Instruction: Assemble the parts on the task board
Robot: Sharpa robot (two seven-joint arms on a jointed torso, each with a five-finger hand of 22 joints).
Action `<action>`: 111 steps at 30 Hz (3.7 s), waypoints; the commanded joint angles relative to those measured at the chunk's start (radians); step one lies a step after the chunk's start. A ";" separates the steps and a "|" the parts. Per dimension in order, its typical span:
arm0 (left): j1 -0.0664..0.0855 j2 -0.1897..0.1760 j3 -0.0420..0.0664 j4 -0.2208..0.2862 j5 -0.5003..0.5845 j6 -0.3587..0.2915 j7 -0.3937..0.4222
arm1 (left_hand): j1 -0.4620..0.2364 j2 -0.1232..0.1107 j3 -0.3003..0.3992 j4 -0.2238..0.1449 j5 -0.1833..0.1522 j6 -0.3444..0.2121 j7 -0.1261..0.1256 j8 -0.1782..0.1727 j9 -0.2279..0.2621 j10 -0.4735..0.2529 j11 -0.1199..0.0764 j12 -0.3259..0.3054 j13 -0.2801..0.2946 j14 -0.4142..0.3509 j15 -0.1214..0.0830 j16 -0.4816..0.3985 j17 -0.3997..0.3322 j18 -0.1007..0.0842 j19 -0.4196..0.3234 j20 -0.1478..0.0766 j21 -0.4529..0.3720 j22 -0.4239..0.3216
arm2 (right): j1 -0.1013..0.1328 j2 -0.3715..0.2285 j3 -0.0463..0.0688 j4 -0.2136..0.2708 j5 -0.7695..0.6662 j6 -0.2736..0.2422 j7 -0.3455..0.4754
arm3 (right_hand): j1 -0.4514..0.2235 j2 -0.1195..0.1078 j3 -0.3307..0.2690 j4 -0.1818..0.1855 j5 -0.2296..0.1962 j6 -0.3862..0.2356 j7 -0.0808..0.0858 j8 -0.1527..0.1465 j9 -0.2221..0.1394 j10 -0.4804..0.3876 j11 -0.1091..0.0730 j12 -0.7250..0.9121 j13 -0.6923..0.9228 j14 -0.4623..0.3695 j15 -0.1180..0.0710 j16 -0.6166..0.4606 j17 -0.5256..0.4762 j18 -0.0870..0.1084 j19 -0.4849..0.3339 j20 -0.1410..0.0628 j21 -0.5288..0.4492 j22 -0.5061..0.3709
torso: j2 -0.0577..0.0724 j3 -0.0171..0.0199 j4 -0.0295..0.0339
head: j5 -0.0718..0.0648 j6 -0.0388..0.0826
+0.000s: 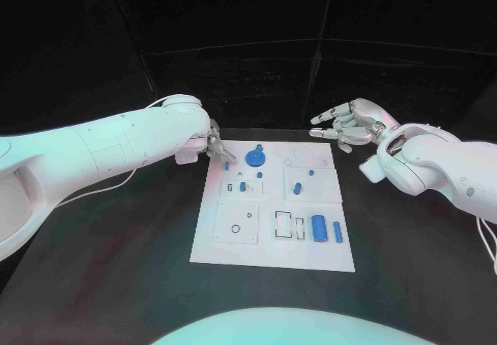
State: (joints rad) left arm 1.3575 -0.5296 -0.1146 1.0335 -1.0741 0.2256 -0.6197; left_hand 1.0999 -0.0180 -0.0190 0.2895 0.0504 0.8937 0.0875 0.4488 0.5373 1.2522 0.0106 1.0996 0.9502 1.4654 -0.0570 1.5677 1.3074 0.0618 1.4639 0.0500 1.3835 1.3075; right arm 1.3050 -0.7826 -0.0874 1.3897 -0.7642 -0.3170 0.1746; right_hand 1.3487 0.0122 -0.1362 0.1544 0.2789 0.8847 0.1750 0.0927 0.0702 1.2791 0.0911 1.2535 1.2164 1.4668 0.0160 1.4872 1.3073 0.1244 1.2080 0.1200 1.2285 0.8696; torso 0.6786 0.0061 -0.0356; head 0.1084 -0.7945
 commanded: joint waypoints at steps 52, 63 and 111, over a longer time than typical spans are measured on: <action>-0.001 0.020 -0.001 -0.010 0.031 0.060 0.018 | 0.120 0.074 0.003 -0.035 0.002 0.051 -0.014 0.011 -0.034 0.012 -0.011 0.014 0.001 0.105 -0.007 0.003 0.263 -0.008 0.009 -0.004 0.014 0.034 | 0.002 0.012 0.001 -0.007 0.003 0.014 0.006 | -0.005 0.007 -0.007 0.000 0.007 0.001 0.003 0.002 -0.001 -0.003 0.000 0.002 0.002 0.064 -0.003 -0.004 0.100 0.006 -0.003 0.000 -0.005 0.000 | -0.001 0.0009 -0.0009 | -0.002 -0.012; -0.003 0.026 -0.001 -0.015 0.032 0.055 0.024 | 0.150 0.091 0.023 -0.053 0.002 0.052 -0.015 0.012 -0.041 0.012 -0.013 0.013 -0.001 0.105 -0.008 0.003 0.263 -0.008 0.009 -0.005 0.014 0.036 | 0.002 0.011 0.001 -0.006 0.003 0.013 0.005 | -0.005 0.010 -0.007 0.001 0.008 0.001 0.003 0.002 -0.001 -0.003 0.000 0.003 0.002 0.064 -0.003 -0.003 0.100 0.006 -0.003 0.000 -0.005 0.000 | -0.001 0.0009 0.0001 | -0.003 -0.013; -0.021 -0.230 -0.003 0.388 0.095 -0.255 0.040 | 0.096 -0.019 0.717 -0.307 0.002 0.009 -0.024 0.127 0.030 0.025 -0.024 -0.031 -0.058 0.105 -0.016 0.003 0.263 -0.005 0.006 -0.013 -0.001 0.037 | 0.001 0.004 0.001 -0.014 0.003 0.019 0.006 | -0.005 0.010 -0.007 0.001 0.008 0.001 0.003 0.002 -0.001 -0.003 0.000 0.003 0.002 0.064 -0.003 -0.003 0.100 0.006 -0.003 0.000 -0.005 0.000 | -0.002 0.0007 0.0050 | 0.012 -0.019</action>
State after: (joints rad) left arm 1.3380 -0.7560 -0.1181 1.4087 -0.9894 0.0341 -0.5920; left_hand 1.2064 -0.0387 0.5429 0.1336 0.0541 0.9092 0.0680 0.5734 0.5674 1.2723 -0.0124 1.0728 0.8940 1.4688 -0.0679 1.5677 1.3074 0.0617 1.4637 0.0429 1.3875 1.3074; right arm 1.3049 -0.7789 -0.0875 1.3754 -0.7642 -0.3053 0.1745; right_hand 1.3447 0.0163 -0.1362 0.1544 0.2847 0.8847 0.1750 0.0926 0.0702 1.2791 0.0911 1.2536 1.2174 1.4668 0.0160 1.4872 1.3077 0.1243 1.2080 0.1199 1.2285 0.8698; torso 0.6756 0.0074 -0.0301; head 0.1195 -0.8134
